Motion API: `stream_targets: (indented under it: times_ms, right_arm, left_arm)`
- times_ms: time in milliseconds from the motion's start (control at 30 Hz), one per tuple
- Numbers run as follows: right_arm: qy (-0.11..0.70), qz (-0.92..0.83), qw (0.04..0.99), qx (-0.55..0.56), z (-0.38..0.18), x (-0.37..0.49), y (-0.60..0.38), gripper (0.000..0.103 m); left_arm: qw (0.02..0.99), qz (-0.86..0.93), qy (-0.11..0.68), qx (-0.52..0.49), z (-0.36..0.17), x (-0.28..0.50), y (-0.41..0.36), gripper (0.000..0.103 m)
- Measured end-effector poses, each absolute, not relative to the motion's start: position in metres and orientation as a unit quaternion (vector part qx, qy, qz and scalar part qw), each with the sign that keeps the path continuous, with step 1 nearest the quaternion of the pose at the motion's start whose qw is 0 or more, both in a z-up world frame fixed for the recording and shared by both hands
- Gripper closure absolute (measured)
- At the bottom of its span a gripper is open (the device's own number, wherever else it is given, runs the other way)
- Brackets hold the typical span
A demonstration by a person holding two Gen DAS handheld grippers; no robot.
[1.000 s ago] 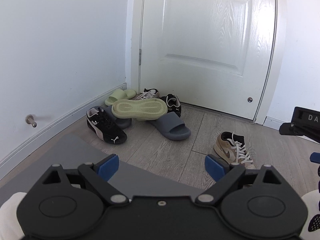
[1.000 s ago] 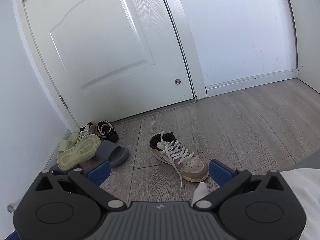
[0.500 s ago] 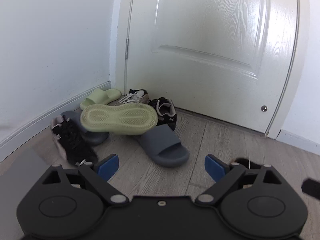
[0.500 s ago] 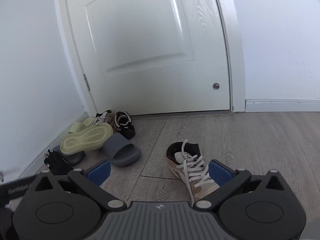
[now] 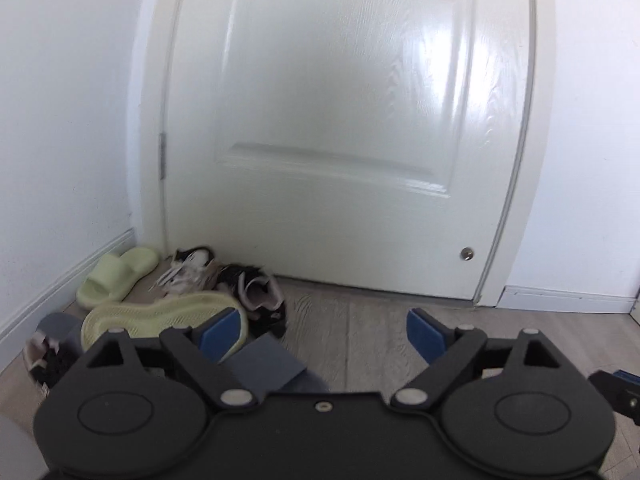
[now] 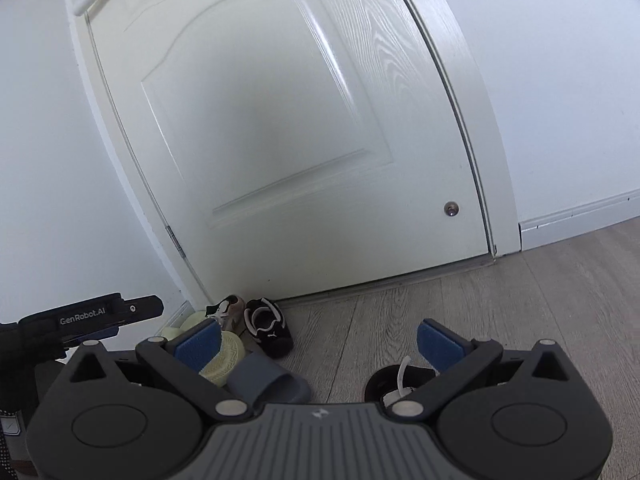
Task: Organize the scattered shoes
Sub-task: 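Reach the left gripper into the pile and grasp the second tan-and-white sneaker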
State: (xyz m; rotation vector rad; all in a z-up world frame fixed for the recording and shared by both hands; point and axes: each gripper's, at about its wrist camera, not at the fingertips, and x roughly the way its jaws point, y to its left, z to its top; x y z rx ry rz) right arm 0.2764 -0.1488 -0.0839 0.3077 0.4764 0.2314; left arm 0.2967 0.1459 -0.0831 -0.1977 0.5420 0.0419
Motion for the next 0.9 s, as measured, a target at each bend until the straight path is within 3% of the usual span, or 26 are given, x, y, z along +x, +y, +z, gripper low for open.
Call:
stream_targets:
  times_ms: [133, 400, 700, 900]
  right_arm:
    - [0.249, 0.089, 0.959, 0.102, -0.085, 0.236, -0.124, 0.000]
    - [0.296, 0.038, 0.949, 0.097, -0.076, 0.216, -0.088, 0.000]
    - [0.297, 0.062, 0.951, 0.063, -0.075, 0.222, -0.052, 0.000]
    - [0.312, 0.089, 0.946, 0.019, -0.087, 0.265, -0.021, 0.000]
  left_arm:
    - [0.952, 0.015, 0.265, -0.150, -0.095, 0.242, 0.176, 0.013]
    - [0.964, 0.045, 0.223, -0.136, -0.061, 0.207, 0.208, 0.012]
    - [0.959, 0.073, 0.240, -0.129, -0.071, 0.233, 0.247, 0.012]
    - [0.951, 0.096, 0.272, -0.116, -0.088, 0.308, 0.286, 0.014]
